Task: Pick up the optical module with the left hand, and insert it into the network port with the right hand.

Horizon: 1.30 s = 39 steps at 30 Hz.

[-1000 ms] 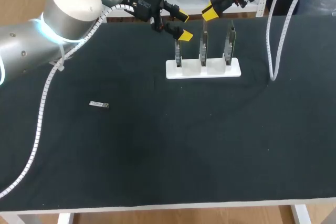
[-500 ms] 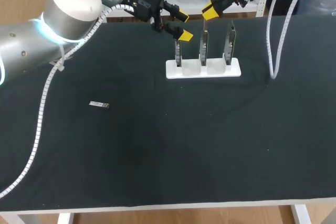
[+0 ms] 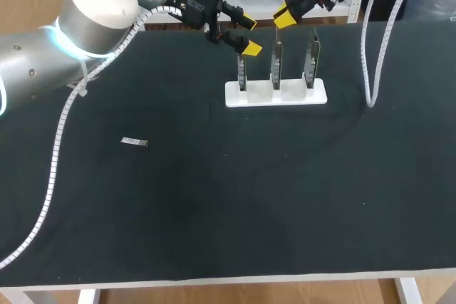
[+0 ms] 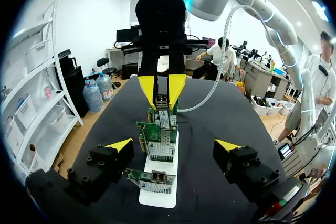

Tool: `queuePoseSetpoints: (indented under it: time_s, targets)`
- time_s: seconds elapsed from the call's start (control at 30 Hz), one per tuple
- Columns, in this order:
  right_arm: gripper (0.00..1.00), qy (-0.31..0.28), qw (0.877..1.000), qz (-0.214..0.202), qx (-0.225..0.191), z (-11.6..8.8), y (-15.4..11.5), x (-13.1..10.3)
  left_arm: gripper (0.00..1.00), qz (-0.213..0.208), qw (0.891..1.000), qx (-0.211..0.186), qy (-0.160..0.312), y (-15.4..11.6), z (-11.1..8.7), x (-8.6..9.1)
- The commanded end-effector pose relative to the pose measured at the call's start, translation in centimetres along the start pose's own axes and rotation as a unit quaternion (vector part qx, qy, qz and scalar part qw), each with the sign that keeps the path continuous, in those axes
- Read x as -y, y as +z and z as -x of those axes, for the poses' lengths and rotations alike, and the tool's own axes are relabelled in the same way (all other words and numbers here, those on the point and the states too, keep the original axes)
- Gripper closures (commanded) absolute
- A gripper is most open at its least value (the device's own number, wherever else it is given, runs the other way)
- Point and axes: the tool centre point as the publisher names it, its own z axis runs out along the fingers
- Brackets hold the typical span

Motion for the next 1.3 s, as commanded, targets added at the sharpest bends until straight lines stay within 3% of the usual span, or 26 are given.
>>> queuePoseSetpoints:
  time_s: [0.03,0.43,0.47,0.5,0.53,0.57,1.3]
  targets:
    - [1.00,0.001,1.000,-0.004,0.000,-0.1,0.1,-0.3,0.00,-0.001,1.000,-0.002,-0.001,0.0,0.1,-0.1]
    - [1.00,0.005,1.000,-0.001,0.000,-0.3,0.3,-0.1,0.00,-0.001,1.000,-0.002,-0.001,0.0,0.1,-0.1]
    - [0.91,0.006,1.000,-0.001,0.000,-0.3,0.3,-0.1,0.00,-0.001,1.000,-0.002,-0.001,0.0,0.1,-0.1]
    - [0.67,0.007,1.000,-0.001,0.000,-0.3,0.3,-0.1,0.00,-0.001,1.000,-0.002,-0.001,0.0,0.1,-0.1]
    - [0.55,0.008,1.000,-0.002,-0.002,-0.3,0.3,-0.1,0.00,-0.001,1.000,-0.002,-0.001,0.0,0.1,-0.1]
    - [0.00,0.011,1.000,-0.002,-0.001,-0.3,0.3,-0.1,0.00,-0.001,1.000,-0.002,-0.001,0.0,0.1,-0.1]
    - [0.00,0.022,0.999,-0.025,0.024,-0.1,-1.7,-0.1,0.00,-0.001,1.000,-0.002,-0.001,0.0,0.1,-0.1]
